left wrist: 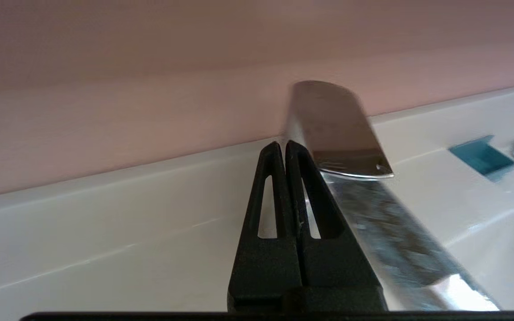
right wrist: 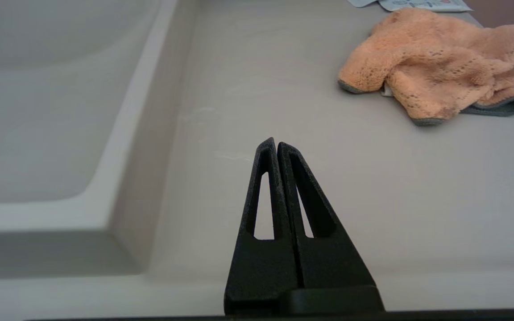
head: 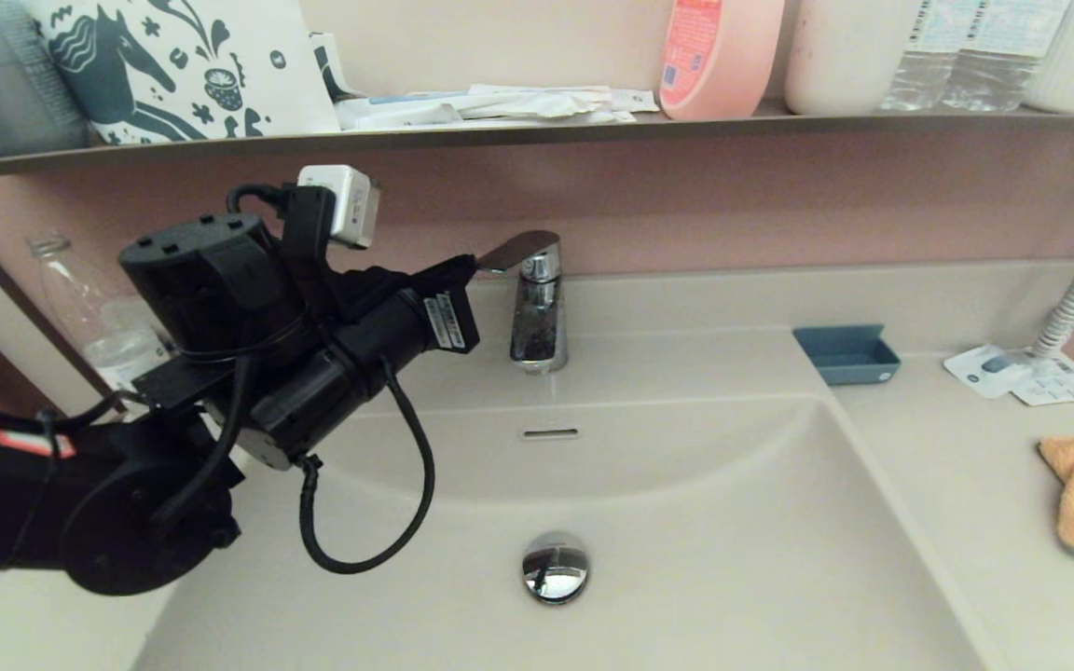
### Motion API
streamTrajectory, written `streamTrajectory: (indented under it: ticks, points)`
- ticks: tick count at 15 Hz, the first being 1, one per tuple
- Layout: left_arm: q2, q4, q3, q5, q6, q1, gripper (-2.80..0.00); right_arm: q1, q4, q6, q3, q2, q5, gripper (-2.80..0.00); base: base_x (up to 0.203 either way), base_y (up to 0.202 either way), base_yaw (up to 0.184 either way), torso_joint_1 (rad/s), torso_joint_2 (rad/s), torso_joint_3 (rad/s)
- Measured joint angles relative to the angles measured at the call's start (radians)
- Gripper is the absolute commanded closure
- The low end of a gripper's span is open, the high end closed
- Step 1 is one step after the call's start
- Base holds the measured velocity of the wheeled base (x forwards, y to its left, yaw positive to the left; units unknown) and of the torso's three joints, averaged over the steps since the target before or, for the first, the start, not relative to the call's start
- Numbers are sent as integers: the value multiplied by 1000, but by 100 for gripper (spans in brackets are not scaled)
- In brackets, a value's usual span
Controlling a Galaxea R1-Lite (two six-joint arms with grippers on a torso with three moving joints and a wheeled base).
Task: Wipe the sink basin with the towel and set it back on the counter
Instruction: Turn on the faucet
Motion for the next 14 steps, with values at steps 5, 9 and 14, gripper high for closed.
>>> streamTrajectory:
  ticks: [5,9,14]
  points:
    - [-14,45,26,22,-1,-70,0,0,0,0,0,0,0,0,0,0,0,0,0,0]
    - [-15,54,4,37,-1,-112,0,0,0,0,0,0,0,0,0,0,0,0,0,0]
    - [-9,98,-72,50,-3,-131,0,0,0,0,0,0,0,0,0,0,0,0,0,0]
